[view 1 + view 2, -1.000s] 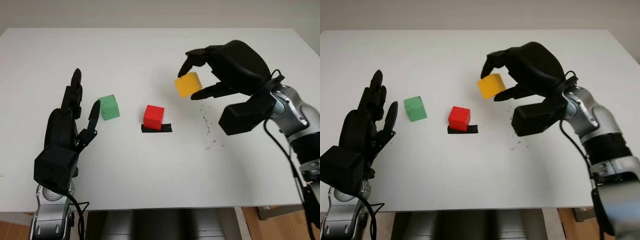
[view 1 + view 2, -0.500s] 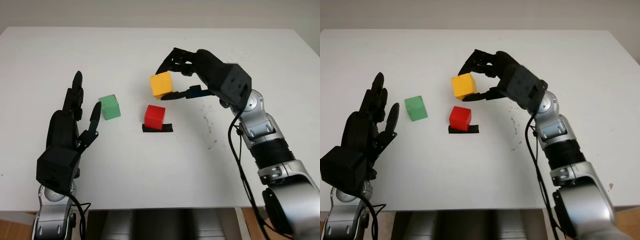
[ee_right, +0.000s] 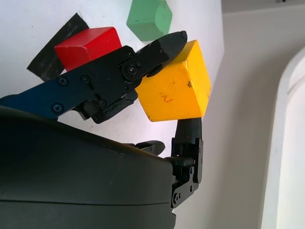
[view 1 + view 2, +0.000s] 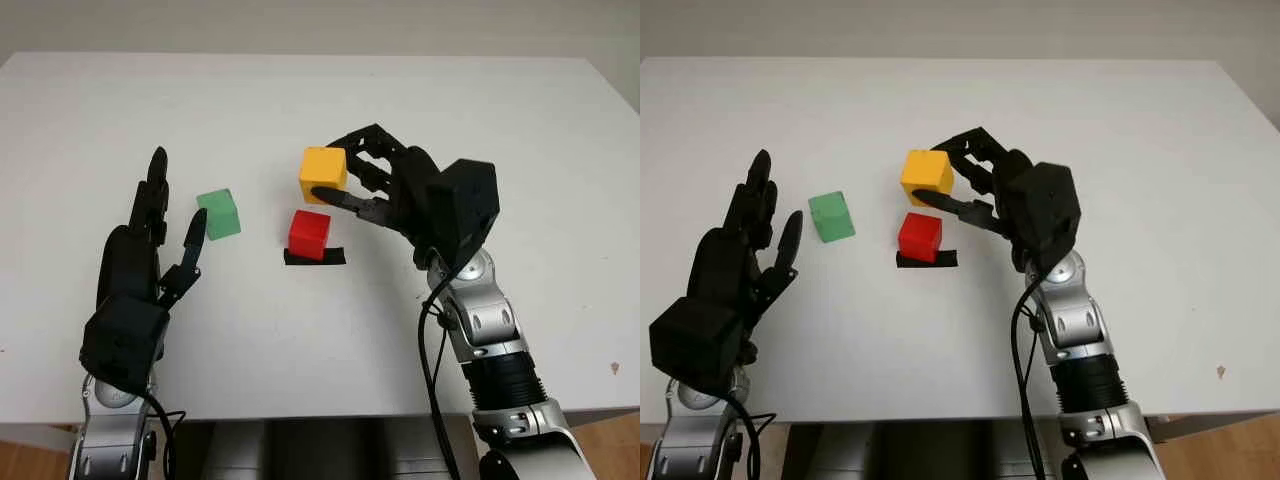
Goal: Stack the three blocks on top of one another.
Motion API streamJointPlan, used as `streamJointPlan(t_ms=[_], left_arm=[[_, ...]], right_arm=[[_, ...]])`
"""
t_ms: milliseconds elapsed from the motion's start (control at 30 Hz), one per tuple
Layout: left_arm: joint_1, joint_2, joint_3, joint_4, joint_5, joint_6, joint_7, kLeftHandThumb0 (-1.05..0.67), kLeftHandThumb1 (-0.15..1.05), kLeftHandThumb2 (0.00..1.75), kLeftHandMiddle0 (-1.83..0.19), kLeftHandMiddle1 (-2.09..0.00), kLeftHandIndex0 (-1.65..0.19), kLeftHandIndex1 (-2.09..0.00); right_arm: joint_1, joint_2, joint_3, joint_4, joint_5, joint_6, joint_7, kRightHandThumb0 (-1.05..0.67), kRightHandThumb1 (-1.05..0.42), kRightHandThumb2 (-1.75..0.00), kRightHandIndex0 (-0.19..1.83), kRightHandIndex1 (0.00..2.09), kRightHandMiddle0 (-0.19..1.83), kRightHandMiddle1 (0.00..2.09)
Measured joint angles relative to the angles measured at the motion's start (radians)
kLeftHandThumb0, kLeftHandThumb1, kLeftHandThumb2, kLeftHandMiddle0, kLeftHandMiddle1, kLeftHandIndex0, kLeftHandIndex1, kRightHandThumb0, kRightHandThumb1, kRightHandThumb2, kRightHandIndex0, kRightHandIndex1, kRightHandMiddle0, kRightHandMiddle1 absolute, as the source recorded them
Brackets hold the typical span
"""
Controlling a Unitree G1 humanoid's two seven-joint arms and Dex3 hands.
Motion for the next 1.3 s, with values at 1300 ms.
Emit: streamJointPlan(t_ms=[1300], left_arm=[[0.0,-0.013,-0.008,0.002,-0.01,-0.015,0.021,-0.62,1.05,0.53,-0.03,-0.05,-0.02,-0.05]], right_arm=[[-0.002,0.076,-0.004,0.09,0.046,0.132,0.007,-0.44,-0.98,-0.05,0.35,0.04,0.25,1.73]])
